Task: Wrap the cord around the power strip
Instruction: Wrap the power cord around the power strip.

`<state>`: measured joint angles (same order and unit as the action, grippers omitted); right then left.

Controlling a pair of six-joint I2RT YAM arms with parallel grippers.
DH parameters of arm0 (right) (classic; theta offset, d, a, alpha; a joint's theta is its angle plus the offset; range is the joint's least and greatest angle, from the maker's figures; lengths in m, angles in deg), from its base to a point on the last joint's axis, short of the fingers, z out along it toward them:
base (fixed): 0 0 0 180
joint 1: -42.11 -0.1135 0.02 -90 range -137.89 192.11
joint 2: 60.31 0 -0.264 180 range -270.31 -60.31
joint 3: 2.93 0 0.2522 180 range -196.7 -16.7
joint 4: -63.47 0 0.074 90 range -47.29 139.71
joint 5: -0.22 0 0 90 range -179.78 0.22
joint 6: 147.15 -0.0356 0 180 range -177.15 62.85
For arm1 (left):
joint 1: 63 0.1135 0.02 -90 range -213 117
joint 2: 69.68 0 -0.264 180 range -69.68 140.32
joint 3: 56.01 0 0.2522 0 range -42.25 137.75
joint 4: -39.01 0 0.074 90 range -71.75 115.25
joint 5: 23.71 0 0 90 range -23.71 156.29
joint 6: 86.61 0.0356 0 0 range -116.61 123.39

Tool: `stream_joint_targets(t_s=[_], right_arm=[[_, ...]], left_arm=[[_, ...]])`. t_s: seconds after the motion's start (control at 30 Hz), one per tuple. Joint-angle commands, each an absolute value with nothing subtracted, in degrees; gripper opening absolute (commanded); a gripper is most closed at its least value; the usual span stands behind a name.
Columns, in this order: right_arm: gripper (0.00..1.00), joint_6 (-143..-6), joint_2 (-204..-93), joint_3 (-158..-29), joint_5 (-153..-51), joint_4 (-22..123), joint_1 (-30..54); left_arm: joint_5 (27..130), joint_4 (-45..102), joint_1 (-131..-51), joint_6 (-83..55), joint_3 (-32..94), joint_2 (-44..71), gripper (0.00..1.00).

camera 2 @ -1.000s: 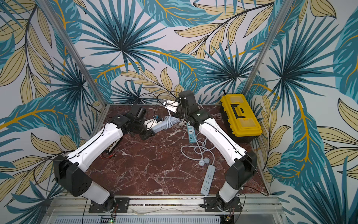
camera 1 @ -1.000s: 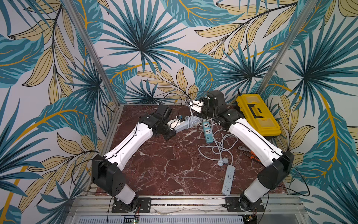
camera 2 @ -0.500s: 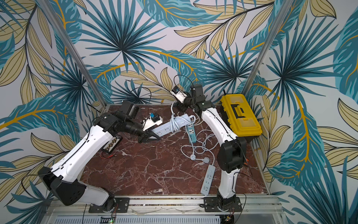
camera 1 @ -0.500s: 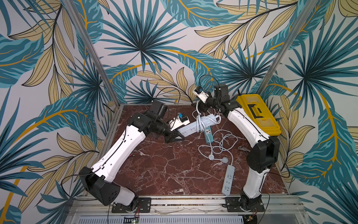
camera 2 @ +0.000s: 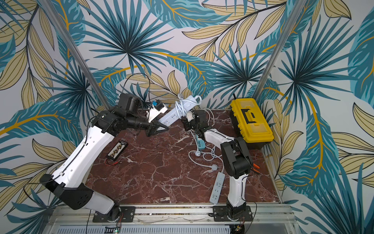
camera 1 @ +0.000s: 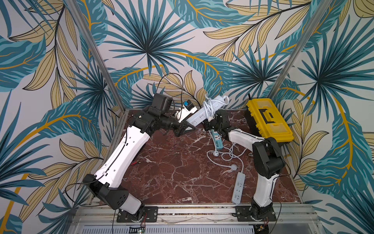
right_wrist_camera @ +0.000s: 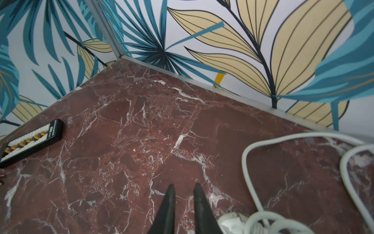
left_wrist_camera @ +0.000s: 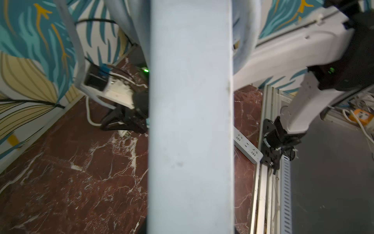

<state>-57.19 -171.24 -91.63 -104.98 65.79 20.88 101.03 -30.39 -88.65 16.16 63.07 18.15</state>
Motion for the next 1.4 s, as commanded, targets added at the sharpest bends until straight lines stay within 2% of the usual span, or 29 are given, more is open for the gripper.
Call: stream_joint_targets(t_s=[0.0,0.07,0.2,0.4,0.53,0.67,0.9,1.0,1.07,1.13,1.23,1.37], right_arm=[[0.11,-58.0,-164.8,-86.6,-98.1,70.0,18.5],[0.08,-54.8,-161.9,-84.9,-95.6,66.8,16.6],[0.02,-41.8,-156.0,-84.0,-89.5,55.5,10.4],[0.00,-17.8,-146.5,-84.4,-81.5,41.6,2.0],[0.00,-6.3,-141.8,-88.5,-81.9,36.1,0.0],[0.00,-1.4,-143.0,-98.2,-81.1,31.4,0.5],[0.00,0.7,-154.2,-118.0,-90.2,15.9,6.3],[0.00,1.4,-161.4,-128.9,-94.2,5.4,8.5],[0.00,-0.6,-165.6,-133.1,-98.4,3.8,11.0],[0.04,-3.8,-168.7,-135.9,-104.7,3.4,13.9],[0.17,-11.1,-172.3,-138.3,-115.8,4.7,17.7],[0.45,-23.9,-171.8,-130.1,-126.6,16.1,21.3]], left_arm=[[93.4,-18.4,-80.4,1.8,65.8,19.0,0.00],[90.8,-16.1,-76.7,-2.0,65.3,19.3,0.00],[81.4,-16.0,-74.1,-1.0,64.3,21.2,0.00],[65.0,-17.0,-74.6,9.5,58.7,23.7,0.00],[58.0,-20.6,-78.3,16.9,54.8,26.0,0.00],[62.4,-22.0,-85.6,25.9,47.0,24.2,0.00],[85.3,-22.3,-93.3,36.5,33.2,10.8,0.00],[92.5,-22.3,-95.3,37.3,30.4,7.4,0.00],[98.4,-22.3,-96.0,37.2,29.7,5.8,0.00],[104.7,-22.2,-95.9,36.3,30.3,4.8,0.00],[113.3,-22.2,-95.9,34.0,33.4,4.2,0.00],[114.7,-22.2,-95.5,30.5,38.2,4.5,0.00]])
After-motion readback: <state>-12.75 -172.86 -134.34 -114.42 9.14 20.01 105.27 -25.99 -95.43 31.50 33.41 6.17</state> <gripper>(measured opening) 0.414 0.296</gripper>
